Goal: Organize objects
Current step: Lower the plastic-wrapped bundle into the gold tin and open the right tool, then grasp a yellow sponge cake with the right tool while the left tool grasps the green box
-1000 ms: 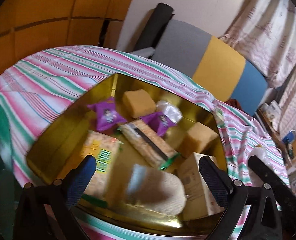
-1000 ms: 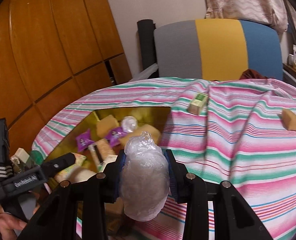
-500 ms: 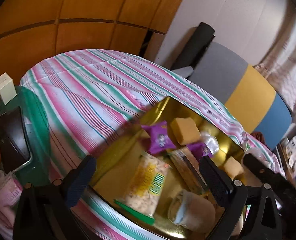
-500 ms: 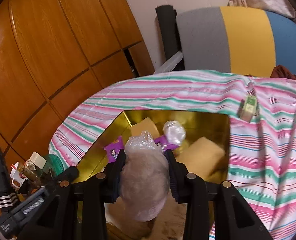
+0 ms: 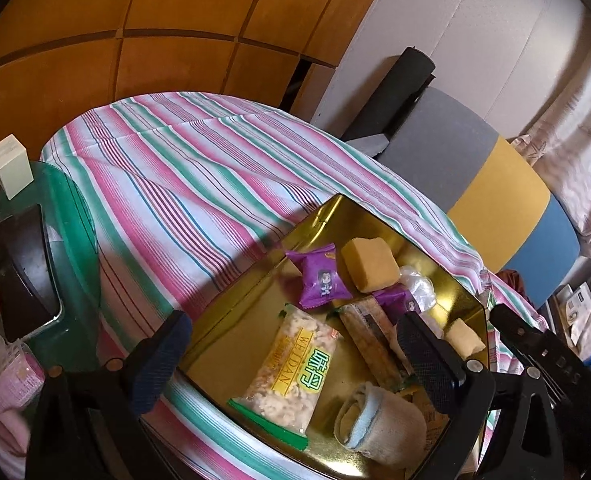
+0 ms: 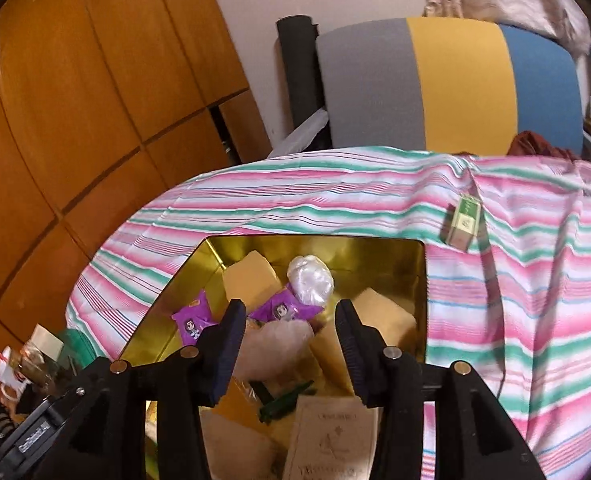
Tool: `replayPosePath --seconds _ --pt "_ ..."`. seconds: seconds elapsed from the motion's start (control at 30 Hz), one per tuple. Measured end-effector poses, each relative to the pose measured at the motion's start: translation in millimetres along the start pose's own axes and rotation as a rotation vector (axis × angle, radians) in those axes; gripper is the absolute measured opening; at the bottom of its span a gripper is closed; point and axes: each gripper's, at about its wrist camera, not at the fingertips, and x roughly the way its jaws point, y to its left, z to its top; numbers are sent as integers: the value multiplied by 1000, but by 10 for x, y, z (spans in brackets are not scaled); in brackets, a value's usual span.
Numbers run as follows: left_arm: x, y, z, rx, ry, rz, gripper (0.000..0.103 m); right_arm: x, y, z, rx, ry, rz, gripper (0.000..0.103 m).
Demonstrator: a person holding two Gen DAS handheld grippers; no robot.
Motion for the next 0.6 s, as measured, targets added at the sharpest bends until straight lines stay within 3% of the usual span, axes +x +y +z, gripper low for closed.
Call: replayPosePath --seconds 0.27,0.6 --pt "-34 -127 -66 40 5 -18 103 -203 -107 -176 27 -12 23 47" --pt "-106 -510 -248 193 38 -144 103 -477 -484 -264 -15 -44 -131 47"
